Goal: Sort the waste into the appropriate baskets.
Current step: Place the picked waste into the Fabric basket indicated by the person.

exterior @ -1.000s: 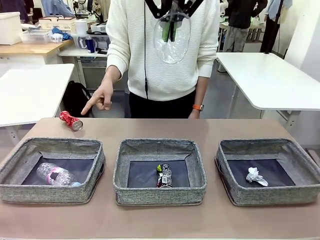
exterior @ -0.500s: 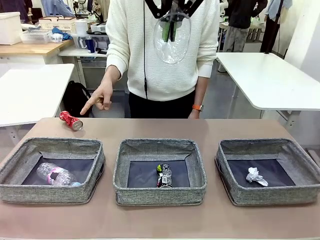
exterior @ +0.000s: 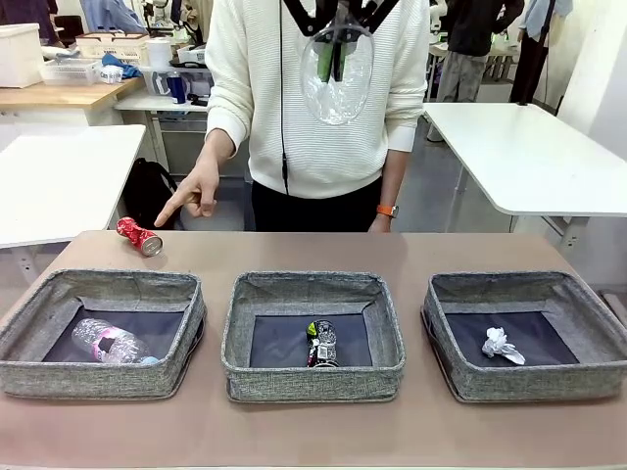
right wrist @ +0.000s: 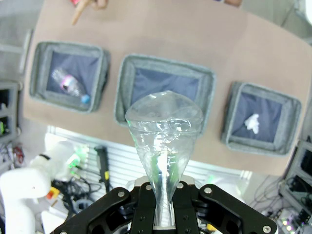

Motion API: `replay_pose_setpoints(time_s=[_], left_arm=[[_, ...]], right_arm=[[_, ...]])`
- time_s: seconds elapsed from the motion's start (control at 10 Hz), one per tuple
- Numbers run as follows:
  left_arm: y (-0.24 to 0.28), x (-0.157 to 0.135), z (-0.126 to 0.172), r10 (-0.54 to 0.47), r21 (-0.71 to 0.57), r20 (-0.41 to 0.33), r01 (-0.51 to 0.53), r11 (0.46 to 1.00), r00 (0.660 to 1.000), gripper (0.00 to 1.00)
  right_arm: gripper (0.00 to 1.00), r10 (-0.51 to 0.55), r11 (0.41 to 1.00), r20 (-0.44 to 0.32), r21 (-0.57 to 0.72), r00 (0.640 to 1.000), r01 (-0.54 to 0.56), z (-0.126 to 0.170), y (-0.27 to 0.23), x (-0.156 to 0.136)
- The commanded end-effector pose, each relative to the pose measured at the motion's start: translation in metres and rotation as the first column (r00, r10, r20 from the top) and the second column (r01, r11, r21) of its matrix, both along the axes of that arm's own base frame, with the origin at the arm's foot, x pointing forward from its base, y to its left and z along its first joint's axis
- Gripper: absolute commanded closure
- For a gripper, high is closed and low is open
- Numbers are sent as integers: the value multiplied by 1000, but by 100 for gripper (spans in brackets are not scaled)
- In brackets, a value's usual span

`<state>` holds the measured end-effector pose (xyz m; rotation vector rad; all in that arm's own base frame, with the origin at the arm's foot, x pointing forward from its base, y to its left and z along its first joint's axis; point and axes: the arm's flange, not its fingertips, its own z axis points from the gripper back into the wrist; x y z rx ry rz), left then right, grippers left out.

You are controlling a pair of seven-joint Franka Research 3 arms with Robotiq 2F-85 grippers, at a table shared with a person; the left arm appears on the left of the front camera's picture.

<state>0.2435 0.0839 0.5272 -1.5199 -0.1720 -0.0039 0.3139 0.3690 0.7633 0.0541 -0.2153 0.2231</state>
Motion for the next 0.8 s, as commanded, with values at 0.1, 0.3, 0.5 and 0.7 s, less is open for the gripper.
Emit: replay_pose_setpoints(time_s=[0.1, 0.3, 0.5, 0.7], left_arm=[[-3, -1, 5, -2, -19, 1, 2, 1000, 1000, 0], [-3, -1, 5, -2, -19, 1, 2, 1000, 1000, 0], [0, 0, 0, 1, 0, 0, -1, 1000, 1000, 0], [23, -9, 12, -138, 373, -92, 163, 913, 986, 0]], right_arm=[[93, 152, 988, -39, 20, 988, -151, -37, 9, 8], [93, 255, 963, -17, 99, 967, -252, -72, 22, 19], [93, 387, 908, -1, 172, 922, -382, -106, 46, 23], [93, 602, 766, -29, 301, 798, -568, -161, 91, 24]])
